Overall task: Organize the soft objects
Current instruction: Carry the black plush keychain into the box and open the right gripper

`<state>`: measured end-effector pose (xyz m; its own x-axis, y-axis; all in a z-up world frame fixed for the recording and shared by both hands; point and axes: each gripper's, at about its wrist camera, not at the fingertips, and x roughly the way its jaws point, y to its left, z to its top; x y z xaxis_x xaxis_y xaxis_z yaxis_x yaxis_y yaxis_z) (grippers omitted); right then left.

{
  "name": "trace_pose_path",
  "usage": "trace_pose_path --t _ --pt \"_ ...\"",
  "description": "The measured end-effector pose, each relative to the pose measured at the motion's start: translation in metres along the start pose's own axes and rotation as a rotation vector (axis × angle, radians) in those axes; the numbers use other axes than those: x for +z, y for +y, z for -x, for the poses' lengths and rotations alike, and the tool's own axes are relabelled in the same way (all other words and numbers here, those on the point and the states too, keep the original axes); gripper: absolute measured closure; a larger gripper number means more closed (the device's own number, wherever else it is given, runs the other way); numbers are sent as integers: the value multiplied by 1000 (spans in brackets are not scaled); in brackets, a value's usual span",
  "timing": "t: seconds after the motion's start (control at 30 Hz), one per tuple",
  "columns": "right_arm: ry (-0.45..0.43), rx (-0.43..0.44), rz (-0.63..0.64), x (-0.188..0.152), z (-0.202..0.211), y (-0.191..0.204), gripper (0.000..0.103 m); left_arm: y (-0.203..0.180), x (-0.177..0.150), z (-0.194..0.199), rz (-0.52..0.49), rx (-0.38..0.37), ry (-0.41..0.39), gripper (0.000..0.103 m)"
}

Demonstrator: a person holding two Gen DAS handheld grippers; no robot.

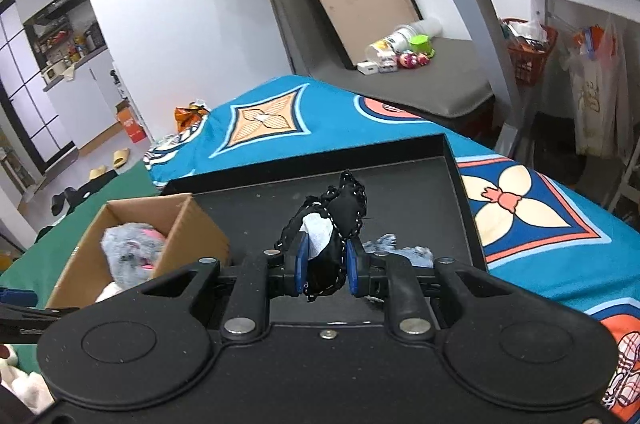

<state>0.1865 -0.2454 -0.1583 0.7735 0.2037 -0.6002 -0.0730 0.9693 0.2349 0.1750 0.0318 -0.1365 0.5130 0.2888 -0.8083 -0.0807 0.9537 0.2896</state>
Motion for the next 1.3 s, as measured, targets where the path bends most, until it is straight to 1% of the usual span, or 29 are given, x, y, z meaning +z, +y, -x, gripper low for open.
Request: trace_pose_path --t 0.17,0.43,0.6,0.83,0.93,1.0,1.03,1.1,1.13,1.2,1.23,1.3 --pt "-9 40 20 0 9 13 83 3 -3 4 -1 -5 -6 33" --pt "-11 100 70 1 15 43 83 9 -11 6 12 -38 -18 33" --pt "1 136 106 1 17 66 83 17 -14 3 41 -59 -28 33" --pt "39 181 156 -3 17 96 83 25 -19 0 83 -101 -45 38" --pt "56 188 179 -6 17 105 83 29 -22 -4 101 -120 -42 43" --pt "69 187 191 -8 16 109 83 31 -24 -7 115 -128 -36 50" --pt "76 188 197 -10 15 111 83 33 -26 -8 124 -134 -34 51" --pt "89 190 207 -14 15 115 82 36 -28 -11 140 -142 -31 61" --pt "96 190 214 -15 14 118 82 38 -29 -11 147 -144 -31 63" --pt "105 194 228 -18 14 124 82 41 -30 -13 162 -157 -29 75" --pt "111 200 237 -20 14 127 82 42 -31 -14 168 -164 -29 79" --pt "120 207 252 -23 15 134 82 45 -33 -16 183 -186 -34 90"
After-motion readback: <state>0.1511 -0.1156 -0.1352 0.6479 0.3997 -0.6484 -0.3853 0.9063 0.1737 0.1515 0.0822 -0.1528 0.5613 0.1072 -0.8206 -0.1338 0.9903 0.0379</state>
